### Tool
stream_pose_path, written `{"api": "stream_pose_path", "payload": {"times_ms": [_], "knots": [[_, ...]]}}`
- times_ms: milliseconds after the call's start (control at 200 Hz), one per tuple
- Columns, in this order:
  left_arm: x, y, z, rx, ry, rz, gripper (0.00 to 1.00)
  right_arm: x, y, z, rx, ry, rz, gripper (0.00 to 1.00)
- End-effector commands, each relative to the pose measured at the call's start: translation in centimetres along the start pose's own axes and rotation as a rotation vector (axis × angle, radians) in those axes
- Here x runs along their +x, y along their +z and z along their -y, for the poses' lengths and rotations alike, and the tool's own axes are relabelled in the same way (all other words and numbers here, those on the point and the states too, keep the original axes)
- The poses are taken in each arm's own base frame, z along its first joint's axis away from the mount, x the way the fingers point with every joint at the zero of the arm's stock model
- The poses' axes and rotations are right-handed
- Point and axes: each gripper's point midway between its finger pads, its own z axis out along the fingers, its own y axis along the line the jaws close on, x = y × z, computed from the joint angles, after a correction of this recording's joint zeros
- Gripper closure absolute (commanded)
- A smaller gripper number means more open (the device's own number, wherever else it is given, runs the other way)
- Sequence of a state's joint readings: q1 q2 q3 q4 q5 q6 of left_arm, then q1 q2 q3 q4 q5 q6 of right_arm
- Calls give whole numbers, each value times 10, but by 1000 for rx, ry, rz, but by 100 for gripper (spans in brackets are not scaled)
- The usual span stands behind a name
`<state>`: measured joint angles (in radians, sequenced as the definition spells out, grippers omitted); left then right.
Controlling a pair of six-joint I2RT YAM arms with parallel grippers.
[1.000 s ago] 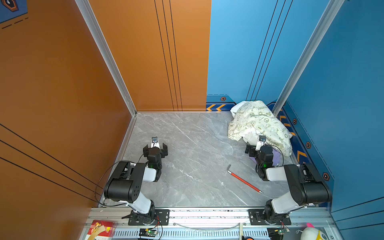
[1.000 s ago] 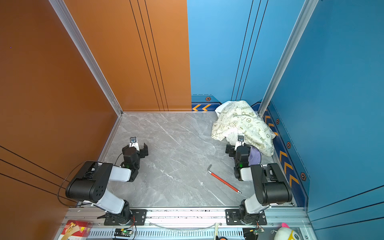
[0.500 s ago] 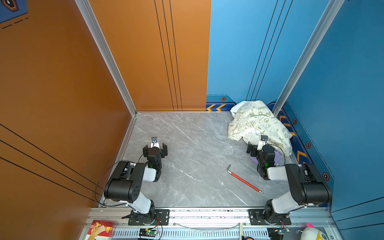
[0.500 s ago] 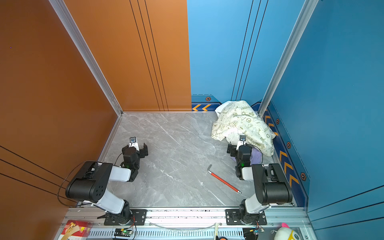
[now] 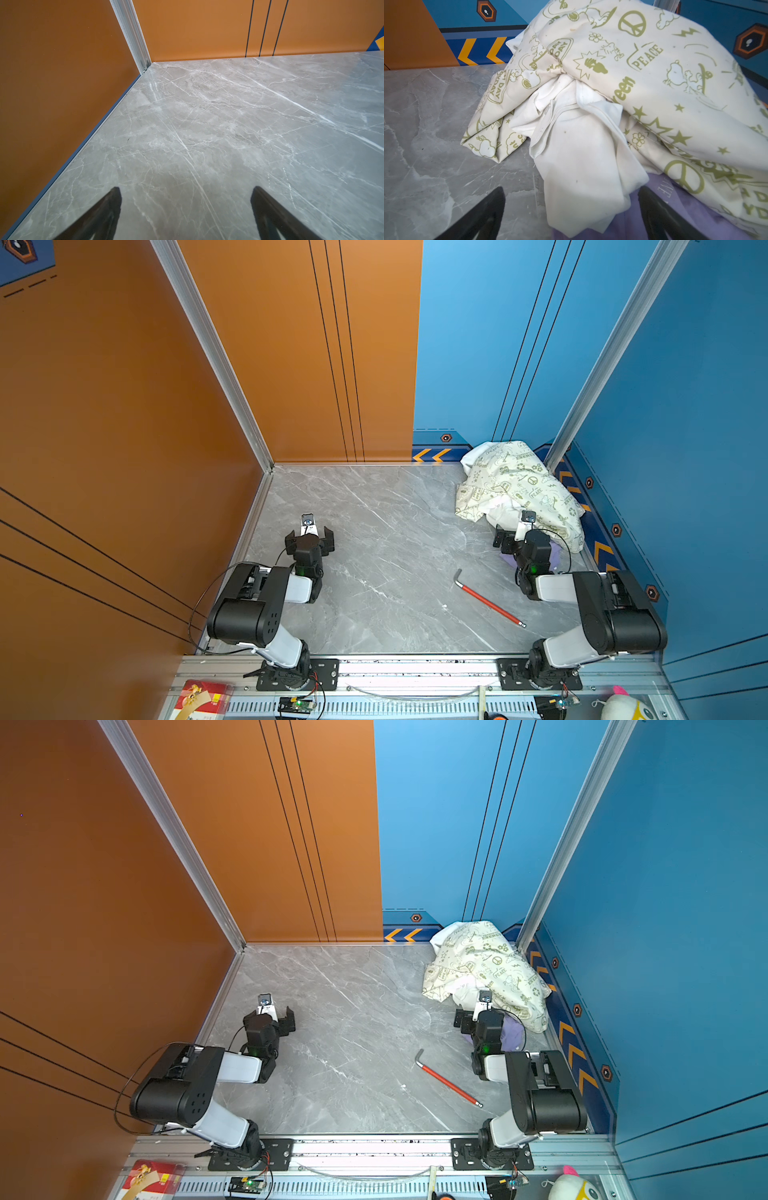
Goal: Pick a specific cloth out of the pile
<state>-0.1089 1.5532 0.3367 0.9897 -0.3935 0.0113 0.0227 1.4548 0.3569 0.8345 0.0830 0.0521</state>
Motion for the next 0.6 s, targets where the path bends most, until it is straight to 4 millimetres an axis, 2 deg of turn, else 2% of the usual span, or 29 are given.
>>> {"api": "stream_pose_path", "payload": {"times_ms": [0,160,320,420,591], "knots": [[-8,-5,-2,-26,5,22,2,-23,-15,-1,13,5,4,0],[-9,-5,-1,-26,6,22,2,-58,-48,1,16,13,44,0],[-11,-6,-2,-27,5,26,2,-80,-80,-3,-19,19,51,0],[-28,-15,-8,-111,45,43,2,-85,-97,-5,-43,37,41,0],[-49,-38,-7,-91,76,59,2,-80,-116,-3,-44,97,3,0]]}}
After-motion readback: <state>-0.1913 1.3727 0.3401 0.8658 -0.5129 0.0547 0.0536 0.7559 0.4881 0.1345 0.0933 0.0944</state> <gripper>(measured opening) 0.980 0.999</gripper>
